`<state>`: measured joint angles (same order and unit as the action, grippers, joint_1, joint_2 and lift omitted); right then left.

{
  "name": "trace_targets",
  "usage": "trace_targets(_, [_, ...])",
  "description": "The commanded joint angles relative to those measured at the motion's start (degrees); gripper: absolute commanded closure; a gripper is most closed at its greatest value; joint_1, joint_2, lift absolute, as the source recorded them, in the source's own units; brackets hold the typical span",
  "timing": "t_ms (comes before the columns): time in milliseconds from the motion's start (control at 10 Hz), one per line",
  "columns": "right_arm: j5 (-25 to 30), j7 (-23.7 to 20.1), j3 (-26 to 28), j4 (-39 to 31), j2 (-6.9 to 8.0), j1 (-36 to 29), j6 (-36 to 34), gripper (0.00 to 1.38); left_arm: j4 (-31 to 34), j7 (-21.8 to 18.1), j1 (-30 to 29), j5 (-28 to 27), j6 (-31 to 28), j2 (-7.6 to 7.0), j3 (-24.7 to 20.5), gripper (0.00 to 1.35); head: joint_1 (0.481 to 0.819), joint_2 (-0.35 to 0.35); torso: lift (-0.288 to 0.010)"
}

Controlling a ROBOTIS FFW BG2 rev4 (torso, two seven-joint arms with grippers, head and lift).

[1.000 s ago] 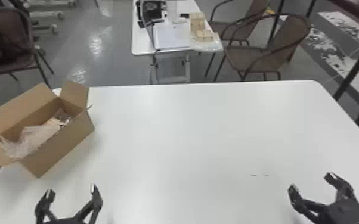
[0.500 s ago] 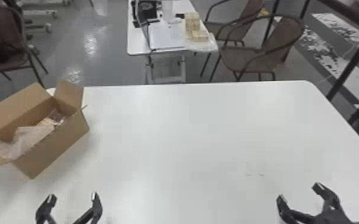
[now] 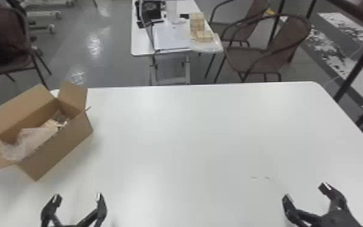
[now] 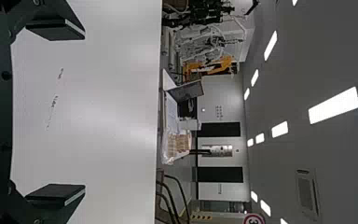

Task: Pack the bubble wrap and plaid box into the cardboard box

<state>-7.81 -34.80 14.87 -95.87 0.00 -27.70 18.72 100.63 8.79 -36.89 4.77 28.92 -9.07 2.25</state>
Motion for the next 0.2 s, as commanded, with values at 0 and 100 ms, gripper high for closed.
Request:
trace_targets(0, [-0.62, -0.01, -0.02, 0.42, 0.05, 0.19, 0.0, 0.14, -0.26, -0.27, 0.15, 0.41, -0.01, 0.02, 0.04, 0.29, 0.695, 0.014, -0.122])
trace_targets(100, [-1.06, -0.01, -0.02, 0.77, 0.05, 0.19, 0.0, 0.14, -0.26, -0.44, 0.15, 0.5, -0.01, 0.02, 0.04, 0.29, 0.695, 0.013, -0.122])
